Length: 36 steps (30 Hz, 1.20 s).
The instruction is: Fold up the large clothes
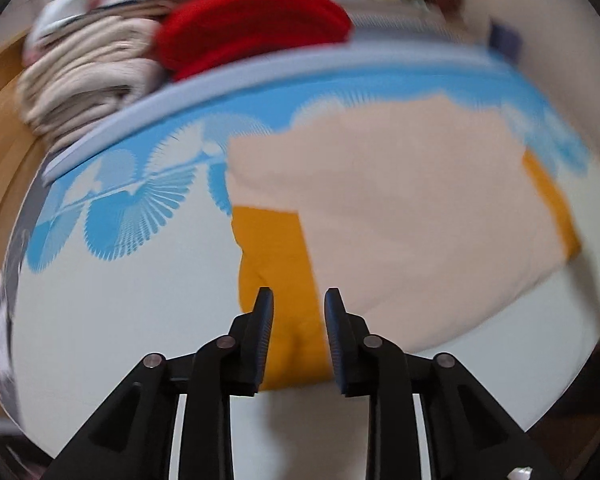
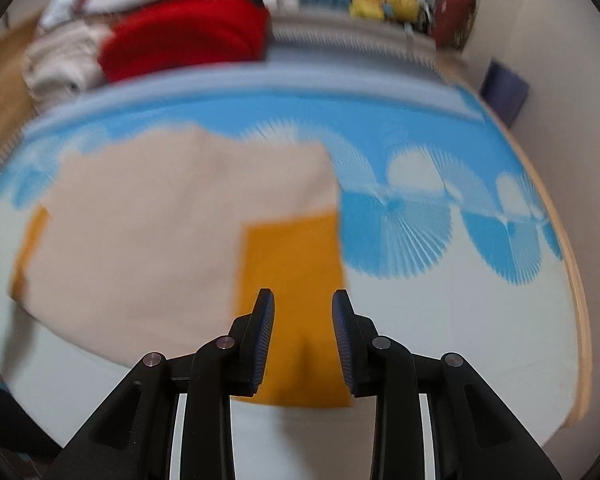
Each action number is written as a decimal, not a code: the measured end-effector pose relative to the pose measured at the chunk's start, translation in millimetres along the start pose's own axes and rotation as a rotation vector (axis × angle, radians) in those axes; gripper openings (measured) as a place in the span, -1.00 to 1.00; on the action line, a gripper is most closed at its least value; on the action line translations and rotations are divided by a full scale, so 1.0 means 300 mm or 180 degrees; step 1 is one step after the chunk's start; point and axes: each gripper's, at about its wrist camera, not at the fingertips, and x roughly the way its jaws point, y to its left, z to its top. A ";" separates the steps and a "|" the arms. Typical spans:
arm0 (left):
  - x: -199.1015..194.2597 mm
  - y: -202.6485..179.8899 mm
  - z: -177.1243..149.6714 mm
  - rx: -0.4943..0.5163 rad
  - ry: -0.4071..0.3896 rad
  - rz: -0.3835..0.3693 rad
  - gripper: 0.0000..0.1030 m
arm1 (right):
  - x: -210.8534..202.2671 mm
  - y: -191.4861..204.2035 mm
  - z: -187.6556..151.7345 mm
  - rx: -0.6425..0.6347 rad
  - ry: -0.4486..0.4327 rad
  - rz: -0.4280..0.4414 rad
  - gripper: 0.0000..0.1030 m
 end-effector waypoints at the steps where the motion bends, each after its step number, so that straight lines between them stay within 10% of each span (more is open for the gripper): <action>1: -0.031 -0.004 -0.010 -0.0136 -0.0100 0.0006 -0.51 | -0.036 0.046 -0.005 0.0010 -0.0087 0.0054 -0.39; 7: -0.076 -0.011 -0.156 -0.0716 -0.0430 0.0085 -0.61 | -0.054 0.411 -0.151 0.0069 -0.0146 0.0417 -0.39; 11: 0.022 0.010 -0.236 -0.1017 -0.0173 0.0046 -0.86 | 0.045 0.602 -0.217 -0.0245 -0.0036 0.0340 -0.39; 15: 0.059 0.043 -0.237 -0.1170 -0.0095 0.0016 -0.86 | 0.192 0.628 -0.271 -0.0387 0.0050 0.0208 -0.39; 20: 0.123 0.120 -0.269 -0.1558 0.0084 -0.0196 -0.86 | 0.390 0.610 -0.324 -0.0406 0.0824 0.0049 -0.39; 26: 0.211 0.195 -0.297 -0.2076 0.0271 -0.0461 -0.85 | 0.255 0.597 -0.244 -0.0272 0.0195 0.0182 -0.39; 36: 0.351 0.242 -0.376 -0.2899 0.0674 -0.0952 -0.12 | 0.371 0.655 -0.272 -0.0648 0.0602 0.0172 -0.38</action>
